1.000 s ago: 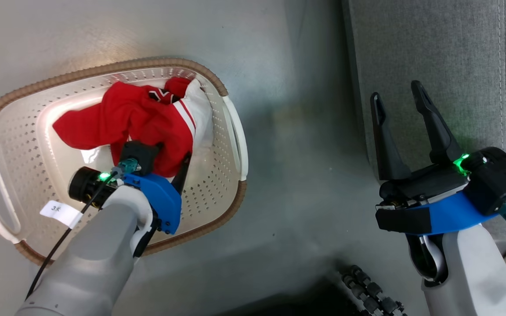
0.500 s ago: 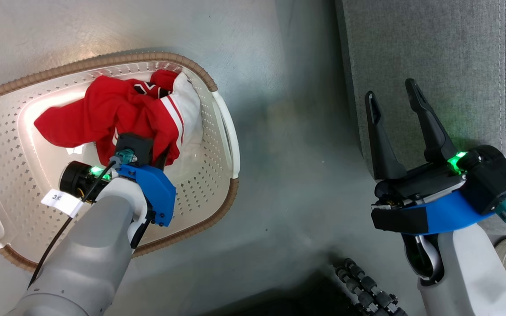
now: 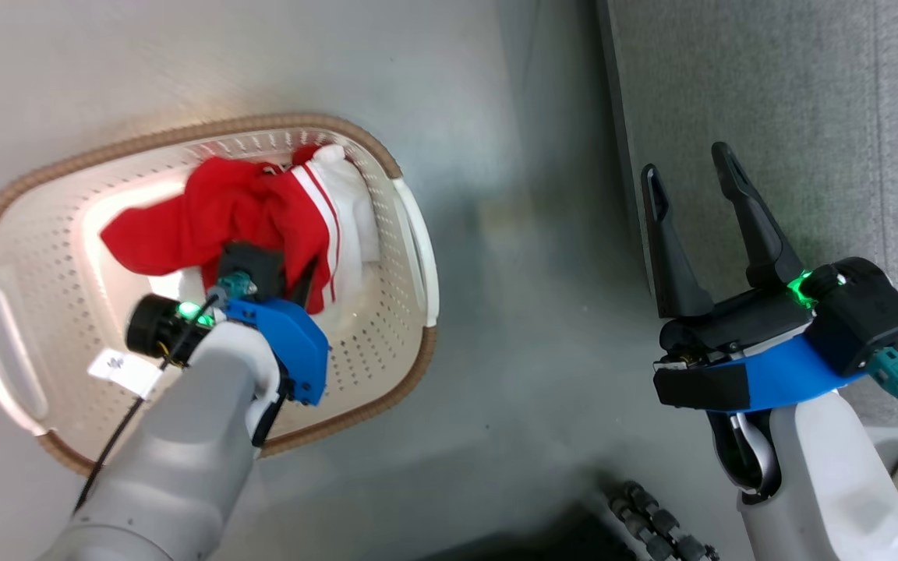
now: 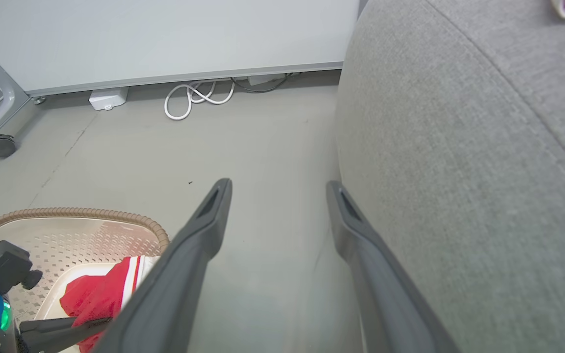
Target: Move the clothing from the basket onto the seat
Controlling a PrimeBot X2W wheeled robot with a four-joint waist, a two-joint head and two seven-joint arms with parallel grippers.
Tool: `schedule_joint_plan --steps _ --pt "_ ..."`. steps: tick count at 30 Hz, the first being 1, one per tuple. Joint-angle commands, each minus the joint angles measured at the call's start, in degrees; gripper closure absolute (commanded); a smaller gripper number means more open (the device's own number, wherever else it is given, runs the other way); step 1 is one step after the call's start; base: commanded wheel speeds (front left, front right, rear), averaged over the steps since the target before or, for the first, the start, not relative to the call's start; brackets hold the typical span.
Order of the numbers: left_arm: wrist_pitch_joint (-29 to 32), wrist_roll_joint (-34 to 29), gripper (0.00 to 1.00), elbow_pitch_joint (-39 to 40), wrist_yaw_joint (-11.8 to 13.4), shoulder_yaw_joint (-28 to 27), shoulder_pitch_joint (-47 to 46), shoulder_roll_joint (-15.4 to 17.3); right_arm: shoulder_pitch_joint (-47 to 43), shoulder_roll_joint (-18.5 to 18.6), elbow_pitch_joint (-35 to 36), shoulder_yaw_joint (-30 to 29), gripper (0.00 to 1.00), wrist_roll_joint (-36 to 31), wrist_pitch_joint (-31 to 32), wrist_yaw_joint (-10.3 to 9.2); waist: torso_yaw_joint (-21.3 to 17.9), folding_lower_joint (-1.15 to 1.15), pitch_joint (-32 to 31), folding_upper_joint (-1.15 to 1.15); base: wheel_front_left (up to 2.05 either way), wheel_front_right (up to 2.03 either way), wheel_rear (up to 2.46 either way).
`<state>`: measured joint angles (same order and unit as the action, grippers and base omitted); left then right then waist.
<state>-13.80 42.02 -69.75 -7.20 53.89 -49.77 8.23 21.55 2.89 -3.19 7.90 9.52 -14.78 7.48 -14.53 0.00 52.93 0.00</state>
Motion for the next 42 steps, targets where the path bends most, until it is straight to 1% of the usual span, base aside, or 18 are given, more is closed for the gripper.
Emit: schedule_joint_plan --steps 1,5,11,16,23,28,33,36,42 --pt "-0.5 0.6 1.00 0.5 -0.4 -0.2 0.9 -0.3 0.7 0.0 -0.3 0.1 0.00 -0.5 -0.2 0.03 1.3 0.00 -2.5 0.00 0.00 0.00 0.00" --pt "-1.0 1.9 1.00 2.5 -0.4 0.8 3.5 -0.9 0.8 0.0 -1.5 -0.1 0.00 -1.6 0.3 0.03 3.5 0.00 -8.6 0.00 0.00 0.00 0.00" --pt "-1.4 1.7 1.00 7.2 -0.4 2.7 7.3 -1.5 -1.2 0.0 -3.2 -1.0 0.00 -3.3 2.2 0.02 8.0 0.00 -20.1 0.00 0.00 0.00 0.00" --pt "-1.4 -0.1 1.00 12.1 -0.4 2.7 11.1 -0.8 -3.8 0.0 -4.3 -1.5 0.00 -3.8 4.0 0.02 11.1 0.00 -28.7 0.00 0.00 0.00 0.00" --pt "-1.5 -5.1 1.00 19.4 -0.4 1.1 15.9 -0.1 -8.2 0.0 -5.0 -1.3 0.00 -3.1 6.1 0.03 13.9 0.00 -38.1 0.00 0.00 0.00 0.00" --pt "-1.5 -8.4 1.00 25.2 -0.3 -0.8 17.2 0.5 -11.0 0.0 -5.1 -1.4 0.00 -2.7 7.2 0.03 15.7 0.00 -43.0 0.00 0.00 0.00 0.00" --pt "-1.5 -10.9 1.00 30.6 -0.3 -2.3 17.4 1.2 -13.1 0.0 -5.2 -0.3 0.00 -2.1 8.4 0.03 16.8 0.00 -46.8 0.00 0.00 0.00 0.00" --pt "-1.5 -11.3 1.00 32.2 -0.3 -2.1 16.3 1.1 -14.3 0.0 -5.7 0.3 0.00 -1.7 8.8 0.03 17.1 0.00 -49.1 0.00 0.00 0.00 0.00" --pt "-1.4 -9.6 1.00 33.1 -0.3 -0.8 13.4 -0.3 -16.4 0.0 -6.5 1.8 0.00 -0.7 9.8 0.03 17.8 0.00 -52.8 0.00 0.00 0.00 0.00"
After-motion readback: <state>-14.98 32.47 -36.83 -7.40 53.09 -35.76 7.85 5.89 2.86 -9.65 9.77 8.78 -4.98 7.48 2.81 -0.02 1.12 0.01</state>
